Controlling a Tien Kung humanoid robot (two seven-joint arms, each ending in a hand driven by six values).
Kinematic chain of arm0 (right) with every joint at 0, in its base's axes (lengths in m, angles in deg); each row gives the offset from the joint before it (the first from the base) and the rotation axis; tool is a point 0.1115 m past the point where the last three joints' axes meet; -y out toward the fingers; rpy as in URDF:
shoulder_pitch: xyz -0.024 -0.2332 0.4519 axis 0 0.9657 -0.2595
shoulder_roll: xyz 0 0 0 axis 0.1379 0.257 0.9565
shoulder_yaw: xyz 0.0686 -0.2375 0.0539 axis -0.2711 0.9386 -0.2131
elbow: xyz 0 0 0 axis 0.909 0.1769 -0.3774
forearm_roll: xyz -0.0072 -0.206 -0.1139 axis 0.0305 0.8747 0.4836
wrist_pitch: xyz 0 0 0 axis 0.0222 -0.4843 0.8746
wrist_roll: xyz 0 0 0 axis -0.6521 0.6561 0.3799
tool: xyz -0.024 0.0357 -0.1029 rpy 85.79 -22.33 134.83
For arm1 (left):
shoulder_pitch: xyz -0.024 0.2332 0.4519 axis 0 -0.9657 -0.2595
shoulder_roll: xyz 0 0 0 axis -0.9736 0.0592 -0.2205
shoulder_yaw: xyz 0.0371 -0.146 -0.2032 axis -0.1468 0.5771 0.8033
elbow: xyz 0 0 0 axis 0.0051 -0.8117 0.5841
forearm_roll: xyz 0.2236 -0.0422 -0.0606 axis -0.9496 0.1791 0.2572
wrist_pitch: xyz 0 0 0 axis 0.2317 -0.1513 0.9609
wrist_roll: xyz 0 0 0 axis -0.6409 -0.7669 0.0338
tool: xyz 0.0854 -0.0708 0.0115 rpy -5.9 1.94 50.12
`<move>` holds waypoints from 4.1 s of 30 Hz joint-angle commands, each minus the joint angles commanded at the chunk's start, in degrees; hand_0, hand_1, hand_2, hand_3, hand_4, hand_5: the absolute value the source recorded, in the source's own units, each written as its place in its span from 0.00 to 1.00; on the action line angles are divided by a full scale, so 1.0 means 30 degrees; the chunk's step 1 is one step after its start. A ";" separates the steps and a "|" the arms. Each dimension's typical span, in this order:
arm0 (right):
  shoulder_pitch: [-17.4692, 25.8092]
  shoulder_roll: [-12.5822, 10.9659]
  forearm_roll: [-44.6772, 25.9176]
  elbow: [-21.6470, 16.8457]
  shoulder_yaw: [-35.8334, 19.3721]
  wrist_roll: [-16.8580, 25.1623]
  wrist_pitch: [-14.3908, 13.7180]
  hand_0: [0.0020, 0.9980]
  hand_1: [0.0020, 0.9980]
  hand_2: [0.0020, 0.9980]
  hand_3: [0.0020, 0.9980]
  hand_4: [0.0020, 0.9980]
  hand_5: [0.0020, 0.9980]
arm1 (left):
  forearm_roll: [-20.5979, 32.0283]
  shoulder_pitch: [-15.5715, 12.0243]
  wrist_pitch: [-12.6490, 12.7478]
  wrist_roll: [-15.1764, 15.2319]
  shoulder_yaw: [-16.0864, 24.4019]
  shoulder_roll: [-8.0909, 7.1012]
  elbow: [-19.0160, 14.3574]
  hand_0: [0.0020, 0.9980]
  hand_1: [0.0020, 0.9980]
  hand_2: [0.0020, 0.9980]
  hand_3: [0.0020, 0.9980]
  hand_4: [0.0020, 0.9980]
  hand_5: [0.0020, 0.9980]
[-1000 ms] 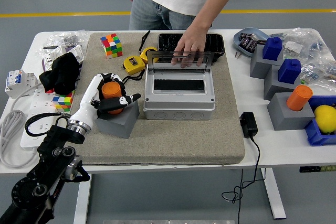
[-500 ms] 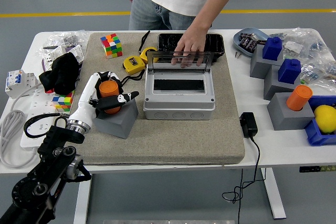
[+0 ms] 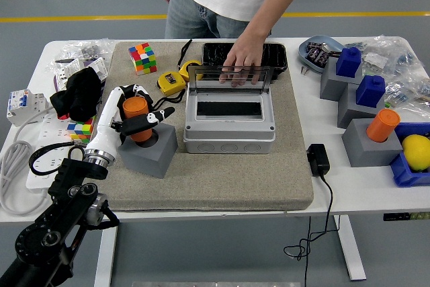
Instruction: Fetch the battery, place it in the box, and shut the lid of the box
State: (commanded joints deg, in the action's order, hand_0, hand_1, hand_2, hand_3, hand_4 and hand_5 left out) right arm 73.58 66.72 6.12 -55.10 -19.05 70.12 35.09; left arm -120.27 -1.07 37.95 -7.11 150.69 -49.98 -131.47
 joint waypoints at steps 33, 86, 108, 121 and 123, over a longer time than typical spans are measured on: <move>-0.0195 -0.0168 -0.0137 0.0000 0.0264 -0.0019 -0.0059 0.90 0.86 0.81 0.80 1.00 1.00 | -1.0243 0.5667 0.3609 -0.0995 -0.8410 0.0000 -0.1048 0.01 0.00 0.01 0.00 0.93 0.54; -0.0528 -0.0329 -0.0429 0.0000 0.1399 -0.0175 -0.0169 0.90 0.86 0.81 0.80 1.00 1.00 | -0.5546 1.0003 0.4771 0.1069 -1.2571 0.0000 0.7206 0.01 0.00 0.01 0.00 0.89 0.54; -0.0606 -0.0306 -0.0566 0.0000 0.1583 -0.0155 -0.0183 0.90 0.86 0.81 0.81 1.00 1.00 | -0.5934 1.0027 0.4965 0.1734 -1.2462 0.0000 0.7507 0.07 0.06 0.08 0.07 0.94 0.59; -0.0595 -0.0317 -0.0598 0.0000 0.1662 -0.0184 -0.0172 0.90 0.86 0.81 0.81 1.00 1.00 | -0.6249 1.0078 0.4140 0.1646 -1.2348 0.0000 0.7518 0.27 0.47 0.35 0.36 1.00 0.64; -0.0576 -0.0322 -0.0601 0.0000 0.1683 -0.0193 -0.0170 0.90 0.86 0.81 0.81 1.00 1.00 | -0.6338 1.0073 0.4035 0.1604 -1.2373 0.0000 0.7521 0.67 0.61 0.53 0.51 1.00 0.65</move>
State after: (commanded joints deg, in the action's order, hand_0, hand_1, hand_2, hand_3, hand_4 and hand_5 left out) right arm 71.85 65.75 4.32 -55.10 -14.00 69.54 34.58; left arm -139.28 29.15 50.06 -2.29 113.57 -49.98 -108.91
